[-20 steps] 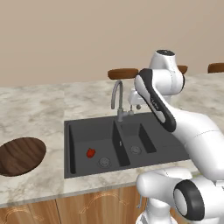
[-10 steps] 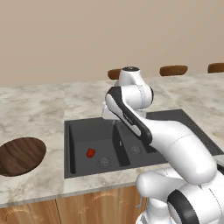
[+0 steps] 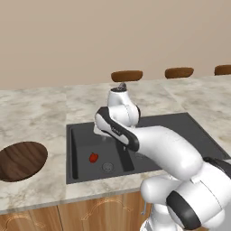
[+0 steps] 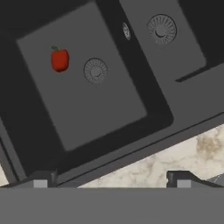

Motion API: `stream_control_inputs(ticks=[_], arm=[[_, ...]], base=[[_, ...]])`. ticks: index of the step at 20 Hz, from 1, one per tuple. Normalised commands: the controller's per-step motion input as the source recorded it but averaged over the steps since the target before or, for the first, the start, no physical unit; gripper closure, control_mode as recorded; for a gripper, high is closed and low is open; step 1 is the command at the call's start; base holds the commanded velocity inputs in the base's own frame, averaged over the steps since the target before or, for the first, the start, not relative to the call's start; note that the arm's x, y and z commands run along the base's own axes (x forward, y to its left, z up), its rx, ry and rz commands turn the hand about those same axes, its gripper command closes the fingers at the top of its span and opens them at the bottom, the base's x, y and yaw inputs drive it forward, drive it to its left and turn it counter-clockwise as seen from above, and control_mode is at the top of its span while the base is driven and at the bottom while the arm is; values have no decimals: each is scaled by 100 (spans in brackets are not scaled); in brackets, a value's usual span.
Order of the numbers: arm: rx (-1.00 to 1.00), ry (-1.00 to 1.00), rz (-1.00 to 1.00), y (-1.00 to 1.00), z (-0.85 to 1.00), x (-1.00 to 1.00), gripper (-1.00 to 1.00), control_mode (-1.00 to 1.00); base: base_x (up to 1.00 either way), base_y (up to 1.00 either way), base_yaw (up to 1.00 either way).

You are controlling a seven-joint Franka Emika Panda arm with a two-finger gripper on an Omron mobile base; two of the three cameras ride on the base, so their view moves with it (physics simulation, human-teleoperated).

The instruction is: Pick the bell pepper from the sink and place it in the bowl. Then pick the bowl and place it in the microwave. Then close the microwave door and press the start button.

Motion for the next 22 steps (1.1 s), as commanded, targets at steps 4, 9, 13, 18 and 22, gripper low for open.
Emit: stream_control_inputs(ticks=[4,9,13,18,22], arm=[[3,0,-14,6,-85,40,-100,-100],[0,0,-12,25,-59,52,-100,-100],[0,5,-3,18,-26,59,-100,-100],[0,11,0,8,-55,41,-100,-100],[0,7,-1,25,-58,52,-100,-100]], base=[[0,0,0],[0,0,0],[0,0,0],[0,0,0],[0,0,0]])
